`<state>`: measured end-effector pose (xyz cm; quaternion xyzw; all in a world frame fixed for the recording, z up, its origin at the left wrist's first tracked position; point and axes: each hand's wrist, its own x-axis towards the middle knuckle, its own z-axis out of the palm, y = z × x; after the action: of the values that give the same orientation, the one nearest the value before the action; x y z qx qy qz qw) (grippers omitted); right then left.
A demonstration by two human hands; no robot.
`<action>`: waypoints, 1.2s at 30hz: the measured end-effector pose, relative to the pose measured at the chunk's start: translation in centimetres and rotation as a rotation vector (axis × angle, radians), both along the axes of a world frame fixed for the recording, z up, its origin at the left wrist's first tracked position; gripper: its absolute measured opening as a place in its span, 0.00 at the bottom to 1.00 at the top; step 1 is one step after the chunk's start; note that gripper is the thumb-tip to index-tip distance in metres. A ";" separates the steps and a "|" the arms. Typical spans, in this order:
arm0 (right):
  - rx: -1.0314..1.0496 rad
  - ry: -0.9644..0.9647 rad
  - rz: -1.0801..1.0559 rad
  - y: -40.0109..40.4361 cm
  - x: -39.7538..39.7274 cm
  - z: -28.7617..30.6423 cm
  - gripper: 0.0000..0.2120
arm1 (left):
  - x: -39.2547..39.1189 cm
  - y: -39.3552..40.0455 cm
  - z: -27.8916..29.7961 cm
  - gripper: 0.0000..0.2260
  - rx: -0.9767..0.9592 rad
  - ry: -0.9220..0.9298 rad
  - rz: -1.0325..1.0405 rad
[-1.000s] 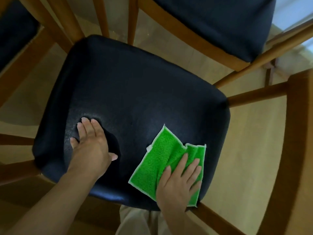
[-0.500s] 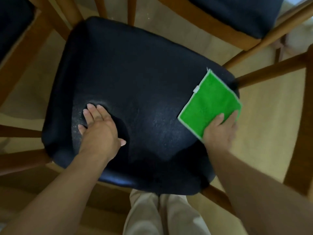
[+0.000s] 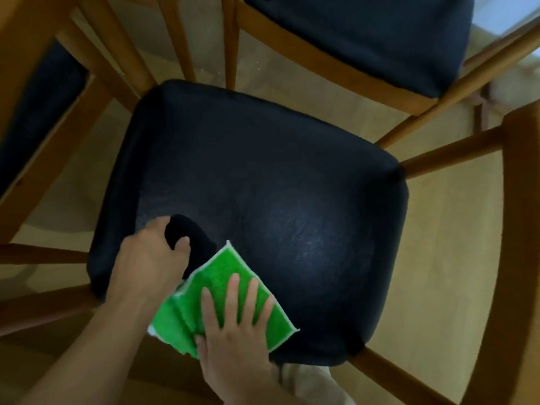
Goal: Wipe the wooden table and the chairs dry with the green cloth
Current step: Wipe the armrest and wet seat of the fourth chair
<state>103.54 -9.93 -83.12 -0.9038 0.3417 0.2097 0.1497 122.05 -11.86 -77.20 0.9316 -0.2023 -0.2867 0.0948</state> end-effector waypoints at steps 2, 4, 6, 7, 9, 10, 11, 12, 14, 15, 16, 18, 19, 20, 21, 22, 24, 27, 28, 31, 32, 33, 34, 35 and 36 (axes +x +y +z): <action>-0.007 -0.065 0.211 -1.7 -0.8 -0.1 0.36 | -0.6 0.0 0.1 0.15 -0.077 -0.072 0.019; -0.024 -0.142 0.415 -4.5 -2.6 -0.5 0.33 | -1.2 -0.1 0.1 0.07 -0.153 -0.078 -0.022; -0.047 -0.218 0.486 -8.8 -4.7 -0.7 0.29 | -2.0 -0.7 0.1 0.06 -0.137 -0.026 -0.111; -0.073 -0.212 0.445 -11.4 -5.5 -0.7 0.29 | -2.6 -1.0 0.1 0.07 -0.105 0.018 -0.163; -0.158 -0.148 0.251 -17.0 -6.4 -0.5 0.29 | -3.8 -1.4 0.0 0.09 -0.074 0.102 -0.269; -0.190 -0.109 0.103 -19.8 -6.6 -0.4 0.29 | -4.4 -1.5 0.0 0.10 -0.072 0.138 -0.307; -0.197 -0.078 -0.073 -22.6 -6.6 -0.5 0.30 | -5.0 -1.5 0.1 0.11 -0.070 0.165 -0.338; -0.196 -0.066 -0.259 -25.3 -6.3 -0.6 0.30 | -5.5 -1.5 0.1 0.11 -0.058 0.184 -0.370; -0.158 -0.105 -0.579 -29.6 -4.6 -0.9 0.31 | -5.9 -1.7 0.1 0.13 -0.002 0.197 -0.412; -0.155 -0.120 -0.686 -30.9 -3.3 -1.1 0.31 | -5.7 -1.9 0.2 0.14 0.041 0.211 -0.409; -0.165 -0.107 -0.751 -31.6 -1.8 -1.4 0.31 | -5.2 -2.1 0.3 0.14 0.094 0.243 -0.404; -0.217 -0.054 -0.755 -31.3 1.3 -2.0 0.31 | -3.9 -2.6 0.8 0.16 0.227 0.335 -0.400; -0.242 -0.050 -0.706 -30.6 2.9 -2.1 0.31 | -3.0 -2.9 1.4 0.16 0.284 0.371 -0.407; -0.258 -0.067 -0.640 -29.7 4.4 -2.2 0.31 | -2.0 -3.0 2.0 0.17 0.314 0.396 -0.410; -0.260 -0.092 -0.565 -28.7 5.8 -2.2 0.31 | -1.1 -3.0 2.7 0.17 0.319 0.415 -0.403; -0.254 -0.112 -0.486 -27.5 7.2 -2.1 0.31 | -0.3 -3.0 3.3 0.17 0.320 0.437 -0.385; -0.251 -0.136 -0.323 -24.7 10.1 -1.9 0.32 | 0.7 -2.6 4.3 0.14 0.328 0.488 -0.338; -0.206 -0.186 -0.083 -18.7 14.5 -1.6 0.31 | 1.1 -1.7 4.7 0.12 0.392 0.533 -0.263; -0.169 -0.200 0.017 -16.0 15.5 -1.6 0.31 | 1.4 -1.2 4.7 0.12 0.393 0.492 -0.246; -0.031 -0.220 0.427 -7.1 14.6 -1.9 0.32 | 2.4 0.3 5.9 0.12 0.410 0.389 -0.254; 0.026 -0.228 0.569 -5.0 12.9 -1.9 0.31 | 2.7 0.8 6.3 0.13 0.423 0.360 -0.230; 0.084 -0.237 0.702 -3.7 10.7 -1.8 0.30 | 2.7 1.4 6.9 0.14 0.442 0.333 -0.255; 0.130 -0.213 0.828 -3.5 8.1 -1.5 0.30 | 2.3 2.2 7.2 0.14 0.464 0.299 -0.294; 0.144 -0.190 0.935 -4.2 5.3 -1.2 0.32 | 2.0 3.0 7.2 0.15 0.482 0.289 -0.267; 0.121 -0.193 1.021 -5.5 2.5 -0.9 0.34 | 1.6 3.7 7.1 0.15 0.490 0.284 -0.221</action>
<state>106.08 -15.48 -84.03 -0.9603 -0.1706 0.1910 0.1109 123.63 -8.13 -70.07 0.8497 -0.2119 -0.4629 -0.1372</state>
